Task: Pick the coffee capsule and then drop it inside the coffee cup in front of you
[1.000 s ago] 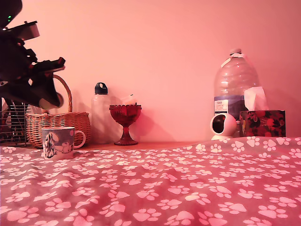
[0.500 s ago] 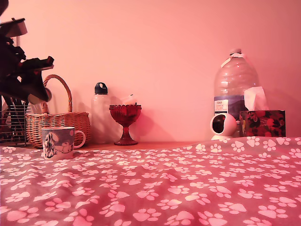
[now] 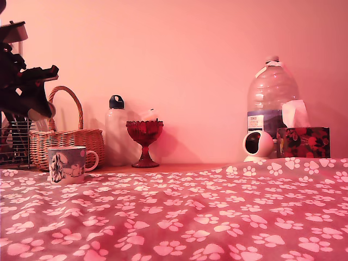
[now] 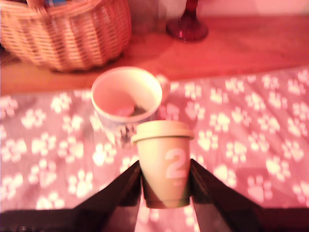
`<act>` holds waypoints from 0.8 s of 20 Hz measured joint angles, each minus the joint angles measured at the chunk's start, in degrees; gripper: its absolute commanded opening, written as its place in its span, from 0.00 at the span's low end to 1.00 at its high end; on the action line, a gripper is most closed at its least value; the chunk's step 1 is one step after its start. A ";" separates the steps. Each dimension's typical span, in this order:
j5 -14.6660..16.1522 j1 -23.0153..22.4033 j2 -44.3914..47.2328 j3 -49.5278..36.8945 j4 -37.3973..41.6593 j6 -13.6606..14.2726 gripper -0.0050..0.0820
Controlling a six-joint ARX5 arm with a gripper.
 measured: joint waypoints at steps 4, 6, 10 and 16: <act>0.00 0.48 -0.02 7.91 -5.99 0.00 0.33; 0.02 0.74 -0.02 10.43 -9.14 -0.02 0.33; 0.02 0.96 3.52 13.66 -13.38 -0.04 0.33; 0.00 0.96 12.81 21.40 -19.02 -0.07 0.33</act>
